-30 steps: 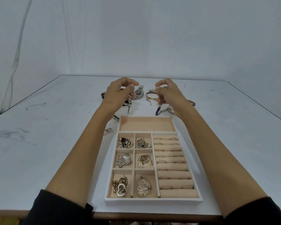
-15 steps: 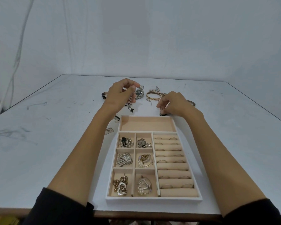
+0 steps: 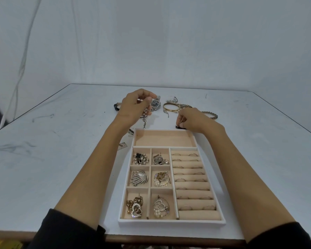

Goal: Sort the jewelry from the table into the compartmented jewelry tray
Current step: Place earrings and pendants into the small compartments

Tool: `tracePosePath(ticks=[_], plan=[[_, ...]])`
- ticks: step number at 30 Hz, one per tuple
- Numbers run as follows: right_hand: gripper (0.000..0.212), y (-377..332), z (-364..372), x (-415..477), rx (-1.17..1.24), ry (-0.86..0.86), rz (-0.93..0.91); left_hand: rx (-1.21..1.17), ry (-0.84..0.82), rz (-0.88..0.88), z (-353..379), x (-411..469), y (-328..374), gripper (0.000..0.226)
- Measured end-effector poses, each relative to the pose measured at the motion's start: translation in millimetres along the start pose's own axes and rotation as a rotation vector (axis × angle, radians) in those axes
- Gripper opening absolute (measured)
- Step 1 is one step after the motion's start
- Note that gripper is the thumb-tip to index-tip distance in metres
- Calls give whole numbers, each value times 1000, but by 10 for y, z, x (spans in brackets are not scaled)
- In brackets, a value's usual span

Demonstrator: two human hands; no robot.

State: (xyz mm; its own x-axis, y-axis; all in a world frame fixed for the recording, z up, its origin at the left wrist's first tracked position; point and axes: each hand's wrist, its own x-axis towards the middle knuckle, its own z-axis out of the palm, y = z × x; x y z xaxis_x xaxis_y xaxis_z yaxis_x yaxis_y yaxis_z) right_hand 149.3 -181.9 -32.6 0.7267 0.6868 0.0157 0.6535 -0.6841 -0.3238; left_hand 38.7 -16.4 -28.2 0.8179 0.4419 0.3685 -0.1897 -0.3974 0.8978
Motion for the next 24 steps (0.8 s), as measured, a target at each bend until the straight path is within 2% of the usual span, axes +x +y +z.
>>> tracePosePath(ticks=[4,6,9,17,20,24], plan=[[25,-5,42,31,-57,-29,24,1,1,0,-1,-7,5,16],[19,-10,60,31,-60,-34,42,6,-1,0,-2,-11,7,15],[20,21,48,26,60,30,35,10,-3,2,-6,-11,2,15],[13,-61,-19,49,672,358,-15,10,-3,5,-15,-40,33,16],[17,-118,-18,62,896,372,-26,-6,-9,1,-22,-50,37,16],[20,-199,-24,39,1289,281,-47,-24,3,-1,-21,-79,79,15]])
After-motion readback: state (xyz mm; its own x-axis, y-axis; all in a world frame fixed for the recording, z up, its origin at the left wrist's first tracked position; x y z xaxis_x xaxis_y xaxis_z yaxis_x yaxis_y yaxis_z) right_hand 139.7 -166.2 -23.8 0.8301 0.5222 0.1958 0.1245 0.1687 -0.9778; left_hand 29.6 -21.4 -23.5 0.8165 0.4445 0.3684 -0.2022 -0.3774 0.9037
